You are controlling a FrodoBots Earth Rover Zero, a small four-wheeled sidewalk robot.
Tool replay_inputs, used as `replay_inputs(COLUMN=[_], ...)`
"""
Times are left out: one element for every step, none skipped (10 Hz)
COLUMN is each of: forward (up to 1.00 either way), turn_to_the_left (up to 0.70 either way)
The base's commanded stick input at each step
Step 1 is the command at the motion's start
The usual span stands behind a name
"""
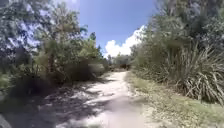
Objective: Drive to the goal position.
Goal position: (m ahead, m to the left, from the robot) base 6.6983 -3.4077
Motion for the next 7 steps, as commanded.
replay_inputs(forward=[0.50,0.50,0.50,0.50,0.50,0.50,0.50], turn_to_the_left=[0.00,0.00,0.00,0.00,0.00,0.00,0.00])
